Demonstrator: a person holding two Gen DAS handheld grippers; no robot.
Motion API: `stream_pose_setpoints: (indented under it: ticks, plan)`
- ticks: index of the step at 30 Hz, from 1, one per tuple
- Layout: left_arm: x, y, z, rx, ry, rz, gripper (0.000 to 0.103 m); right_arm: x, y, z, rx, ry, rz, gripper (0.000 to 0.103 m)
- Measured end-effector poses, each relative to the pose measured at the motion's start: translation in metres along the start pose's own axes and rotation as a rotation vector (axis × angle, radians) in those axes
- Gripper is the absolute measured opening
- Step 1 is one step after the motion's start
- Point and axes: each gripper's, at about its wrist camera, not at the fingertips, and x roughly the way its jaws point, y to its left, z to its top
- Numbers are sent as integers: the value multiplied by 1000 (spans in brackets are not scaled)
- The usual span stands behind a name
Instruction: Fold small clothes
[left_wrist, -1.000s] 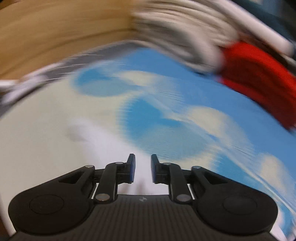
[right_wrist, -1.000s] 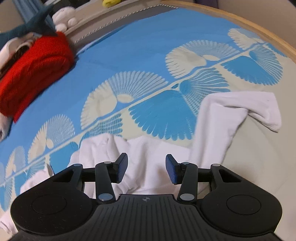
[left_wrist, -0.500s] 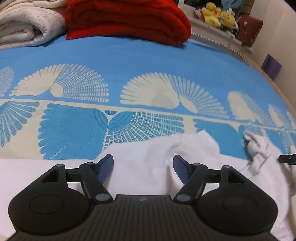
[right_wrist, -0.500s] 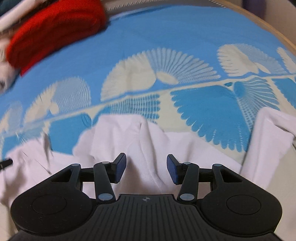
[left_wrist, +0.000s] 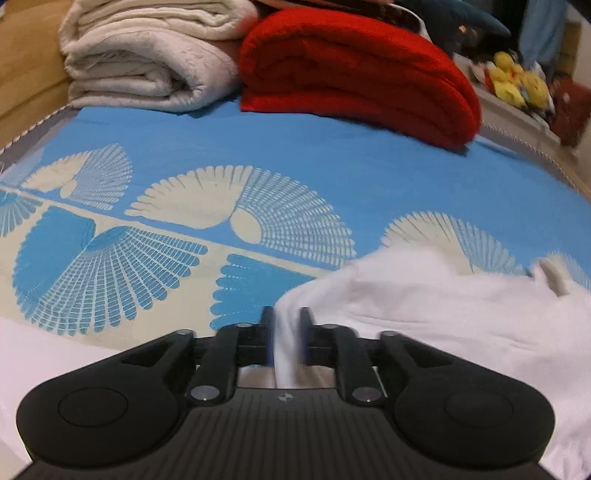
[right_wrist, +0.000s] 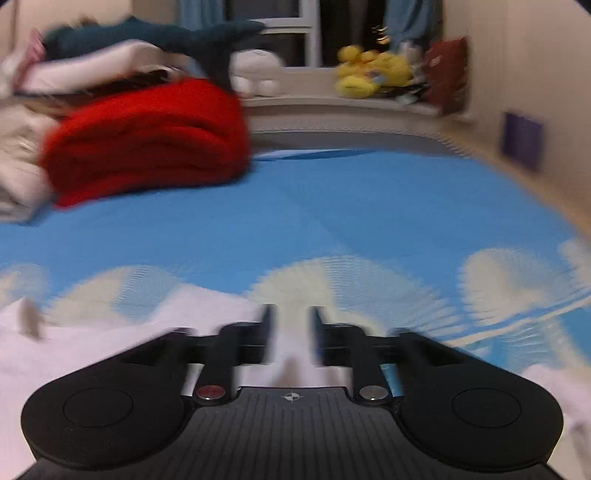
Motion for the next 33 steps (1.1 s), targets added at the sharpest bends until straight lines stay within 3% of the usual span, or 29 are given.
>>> stream_pose_setpoints:
  ticks: [1, 3, 6, 8, 13, 14, 15, 16, 18, 21, 23, 25, 27, 29, 32, 33]
  plan:
    - [-5, -1, 0, 10, -14, 0, 29, 1, -4, -2, 10, 23, 8, 63]
    - [-11, -2, 1, 17, -13, -8, 29, 2, -13, -7, 30, 98, 43, 58]
    - [-13, 2, 2, -31, 70, -103, 29, -5, -22, -19, 15, 230, 145, 57]
    - [-15, 0, 1, -44, 129, -144, 29, -16, -26, -30, -27, 319, 233, 57]
    - [-47, -16, 1, 34, 123, -151, 29, -47, -25, -88, -212, 518, 327, 55]
    - [-56, -18, 0, 41, 118, -157, 29, -51, -24, -100, -250, 551, 320, 50]
    - [-68, -19, -1, 46, 109, -160, 29, -54, -22, -112, -299, 579, 298, 36]
    - [-79, -21, -3, 51, 105, -163, 29, -61, -23, -123, -348, 582, 275, 35]
    - [-103, -24, -9, 61, 120, -167, 29, -77, -27, -130, -367, 572, 295, 5]
    - [-134, -31, -27, 72, 195, -136, 29, -105, -36, -140, -384, 609, 252, 4]
    - [-157, -40, -55, 111, 254, -159, 30, -125, -41, -153, -420, 646, 256, 4]
    - [-177, -50, -95, 179, 344, -201, 47, -143, -41, -170, -506, 695, 262, 2]
    - [-189, -58, -140, 217, 428, -208, 52, -157, -37, -181, -606, 691, 218, 2]
    - [-187, -59, -174, 214, 499, -201, 53, -162, -41, -179, -538, 662, 172, 6]
    - [-173, -54, -215, 173, 582, -174, 52, -165, -57, -175, -264, 667, 214, 34]
    - [-169, -52, -224, 166, 597, -152, 51, -166, -59, -179, -212, 680, 224, 36]
